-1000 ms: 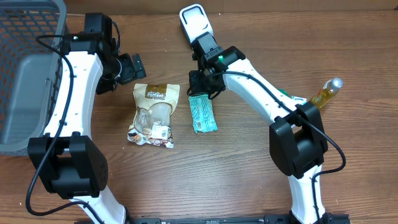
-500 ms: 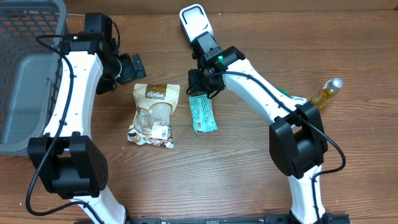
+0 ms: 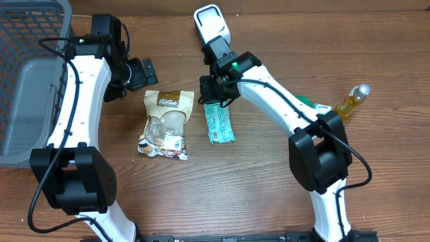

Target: Scan the item barcode

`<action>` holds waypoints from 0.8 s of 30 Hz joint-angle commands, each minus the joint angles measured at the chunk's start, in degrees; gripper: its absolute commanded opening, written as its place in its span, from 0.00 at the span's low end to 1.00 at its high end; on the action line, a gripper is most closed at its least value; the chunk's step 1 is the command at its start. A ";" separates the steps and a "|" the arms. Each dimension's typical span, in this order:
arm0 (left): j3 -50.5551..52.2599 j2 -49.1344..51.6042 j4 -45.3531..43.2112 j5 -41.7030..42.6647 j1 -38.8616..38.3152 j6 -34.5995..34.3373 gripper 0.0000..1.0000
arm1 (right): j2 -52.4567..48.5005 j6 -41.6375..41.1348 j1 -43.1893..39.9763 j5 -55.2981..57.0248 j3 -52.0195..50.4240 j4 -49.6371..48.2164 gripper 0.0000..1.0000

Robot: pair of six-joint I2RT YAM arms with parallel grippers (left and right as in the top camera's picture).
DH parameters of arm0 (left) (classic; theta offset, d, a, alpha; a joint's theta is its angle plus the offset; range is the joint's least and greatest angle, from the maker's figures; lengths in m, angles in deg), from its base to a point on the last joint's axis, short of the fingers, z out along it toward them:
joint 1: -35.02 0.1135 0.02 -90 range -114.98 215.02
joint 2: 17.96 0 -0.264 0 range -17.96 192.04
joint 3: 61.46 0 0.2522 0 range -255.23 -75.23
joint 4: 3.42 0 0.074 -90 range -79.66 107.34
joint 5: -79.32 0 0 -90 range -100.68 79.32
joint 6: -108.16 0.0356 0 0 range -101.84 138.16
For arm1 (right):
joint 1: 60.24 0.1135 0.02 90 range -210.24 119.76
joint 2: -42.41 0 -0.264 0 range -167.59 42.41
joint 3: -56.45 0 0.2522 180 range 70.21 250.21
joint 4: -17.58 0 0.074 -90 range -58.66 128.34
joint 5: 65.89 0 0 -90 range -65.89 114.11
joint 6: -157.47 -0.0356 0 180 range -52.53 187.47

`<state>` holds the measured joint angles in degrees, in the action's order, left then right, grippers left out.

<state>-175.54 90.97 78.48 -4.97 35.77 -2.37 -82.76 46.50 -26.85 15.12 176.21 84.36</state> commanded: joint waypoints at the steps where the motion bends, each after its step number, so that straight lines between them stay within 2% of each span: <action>1: 0.59 0.15 0.00 -0.33 -0.07 0.85 1.00 | -2.38 -0.28 1.29 0.33 0.09 -0.55 0.04; 10: 0.59 0.17 0.00 -0.31 -0.07 0.85 1.00 | -6.82 -0.22 2.93 0.66 0.09 -1.99 0.04; 15: 0.59 0.17 0.00 -0.31 -0.07 0.85 1.00 | -6.82 -0.31 2.23 7.30 0.09 -0.74 0.04; 24: 0.59 0.17 0.00 -0.31 -0.07 0.85 1.00 | -6.80 -9.03 -1.05 10.03 0.11 3.96 0.04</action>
<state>-175.54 90.97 78.48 -4.97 35.77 -2.37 -89.77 41.34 -26.32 23.12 176.16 87.72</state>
